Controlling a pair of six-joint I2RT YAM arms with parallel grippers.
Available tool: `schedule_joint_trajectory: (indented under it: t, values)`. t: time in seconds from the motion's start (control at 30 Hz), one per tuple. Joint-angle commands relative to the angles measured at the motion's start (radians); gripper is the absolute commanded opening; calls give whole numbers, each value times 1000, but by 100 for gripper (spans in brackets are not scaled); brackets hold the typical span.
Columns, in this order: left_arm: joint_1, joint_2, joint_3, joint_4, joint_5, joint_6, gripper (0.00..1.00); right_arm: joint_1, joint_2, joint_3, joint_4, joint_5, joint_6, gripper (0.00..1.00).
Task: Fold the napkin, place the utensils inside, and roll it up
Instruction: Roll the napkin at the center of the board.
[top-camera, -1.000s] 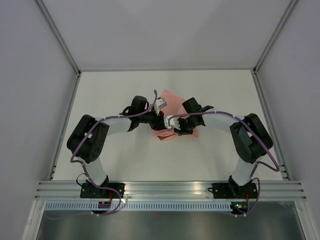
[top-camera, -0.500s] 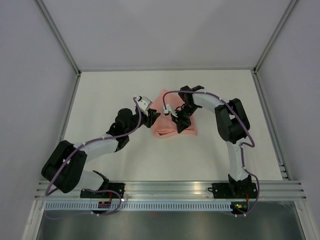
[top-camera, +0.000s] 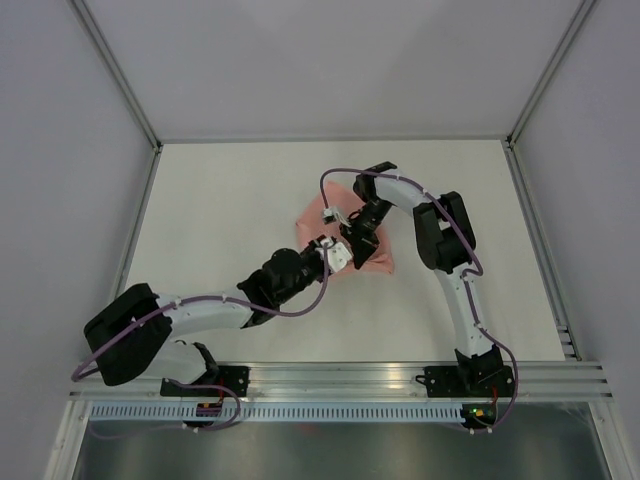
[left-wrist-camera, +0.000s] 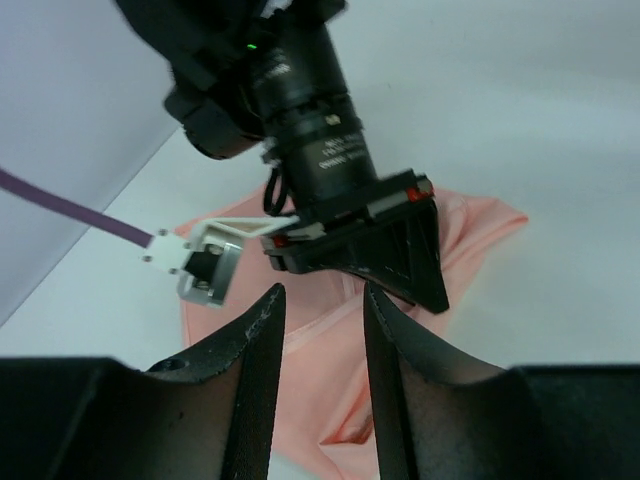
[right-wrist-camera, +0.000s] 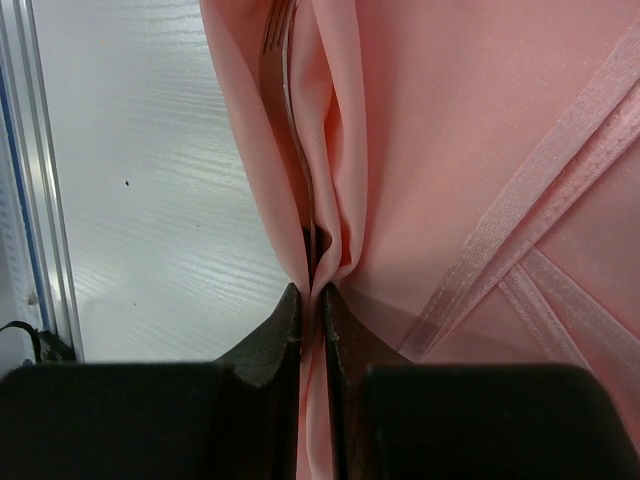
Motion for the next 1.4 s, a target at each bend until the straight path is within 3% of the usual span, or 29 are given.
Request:
schedule_joint_trajectory:
  t: [0.0, 0.33, 0.8, 1.37]
  values:
    - [-74, 51, 24, -46, -127, 204, 44, 0, 104, 29, -32, 85, -13, 1]
    - [-184, 274, 78, -60, -161, 401, 50, -9, 170, 67, -57, 71, 48, 0]
    - [-162, 472, 125, -6, -79, 459, 58, -32, 202, 87, -57, 74, 76, 1]
    - [-82, 469, 145, -192, 44, 419, 56, -63, 178, 72, -61, -6, 76, 0]
